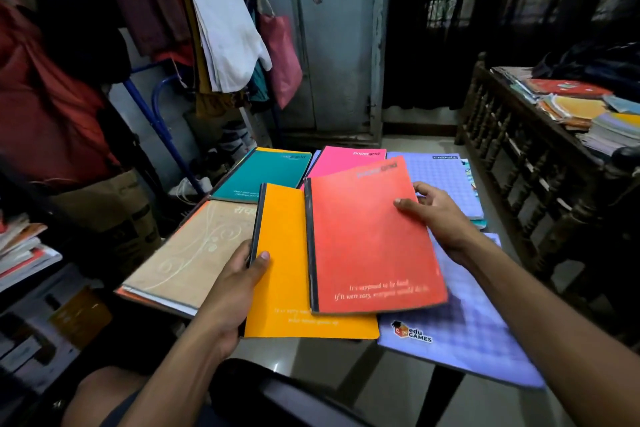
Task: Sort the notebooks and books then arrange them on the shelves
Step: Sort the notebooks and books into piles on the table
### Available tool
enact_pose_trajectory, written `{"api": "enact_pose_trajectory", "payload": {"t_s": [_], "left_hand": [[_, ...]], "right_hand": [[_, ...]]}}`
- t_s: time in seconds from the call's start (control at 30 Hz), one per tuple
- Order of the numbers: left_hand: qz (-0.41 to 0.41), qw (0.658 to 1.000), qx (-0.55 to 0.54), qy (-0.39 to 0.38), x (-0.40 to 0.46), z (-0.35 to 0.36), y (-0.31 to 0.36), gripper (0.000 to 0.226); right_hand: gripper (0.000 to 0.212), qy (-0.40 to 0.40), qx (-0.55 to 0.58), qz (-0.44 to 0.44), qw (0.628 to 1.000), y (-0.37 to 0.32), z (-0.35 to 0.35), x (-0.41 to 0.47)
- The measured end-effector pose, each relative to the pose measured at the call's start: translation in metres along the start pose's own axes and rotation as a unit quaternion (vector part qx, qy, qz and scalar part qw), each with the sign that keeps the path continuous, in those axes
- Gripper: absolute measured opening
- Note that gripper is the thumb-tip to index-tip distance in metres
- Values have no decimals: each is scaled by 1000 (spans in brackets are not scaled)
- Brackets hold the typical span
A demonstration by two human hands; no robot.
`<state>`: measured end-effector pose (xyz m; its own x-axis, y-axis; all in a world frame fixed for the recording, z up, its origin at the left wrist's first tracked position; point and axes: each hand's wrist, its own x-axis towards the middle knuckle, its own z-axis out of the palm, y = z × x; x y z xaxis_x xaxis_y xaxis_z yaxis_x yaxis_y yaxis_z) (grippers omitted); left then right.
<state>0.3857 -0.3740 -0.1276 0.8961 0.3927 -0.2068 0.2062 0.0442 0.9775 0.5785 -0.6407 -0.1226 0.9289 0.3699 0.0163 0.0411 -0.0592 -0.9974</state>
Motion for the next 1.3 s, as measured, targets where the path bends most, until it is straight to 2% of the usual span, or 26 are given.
{"api": "enact_pose_trajectory", "payload": {"t_s": [0.07, 0.13, 0.27, 0.43, 0.53, 0.63, 0.77, 0.93, 1.13, 1.23, 1.3], "left_hand": [[12, 1000, -2, 4, -1, -4, -2, 24], [15, 1000, -4, 5, -2, -8, -2, 23], [15, 999, 19, 34, 4, -12, 1, 17], [45, 997, 50, 29, 8, -15, -1, 18], [61, 997, 29, 25, 6, -19, 0, 22], [61, 998, 1, 28, 4, -24, 0, 23], [80, 997, 12, 20, 8, -26, 5, 26], [83, 994, -38, 58, 10, -27, 7, 32], [47, 996, -60, 47, 9, -21, 7, 30], [38, 998, -50, 28, 7, -10, 9, 25], [28, 998, -54, 28, 6, -5, 11, 32]], "right_hand": [[33, 6, 18, -19, 1000, -2, -1, 4], [18, 18, 111, -18, 994, -8, -1, 5], [18, 87, 238, -19, 967, -25, -19, 9], [12, 155, 247, -53, 955, -31, -57, 17], [9, 197, 246, -44, 948, -24, -76, 19], [9, 202, 232, -25, 951, -14, -87, 19], [19, 132, 245, 27, 960, -3, -74, 6], [20, 49, 252, 79, 963, 7, -54, -11], [40, -87, 262, 76, 958, 19, -11, -9], [39, -135, 256, 73, 954, 14, 9, -5], [34, -162, 243, 67, 954, 8, 14, -3]]}}
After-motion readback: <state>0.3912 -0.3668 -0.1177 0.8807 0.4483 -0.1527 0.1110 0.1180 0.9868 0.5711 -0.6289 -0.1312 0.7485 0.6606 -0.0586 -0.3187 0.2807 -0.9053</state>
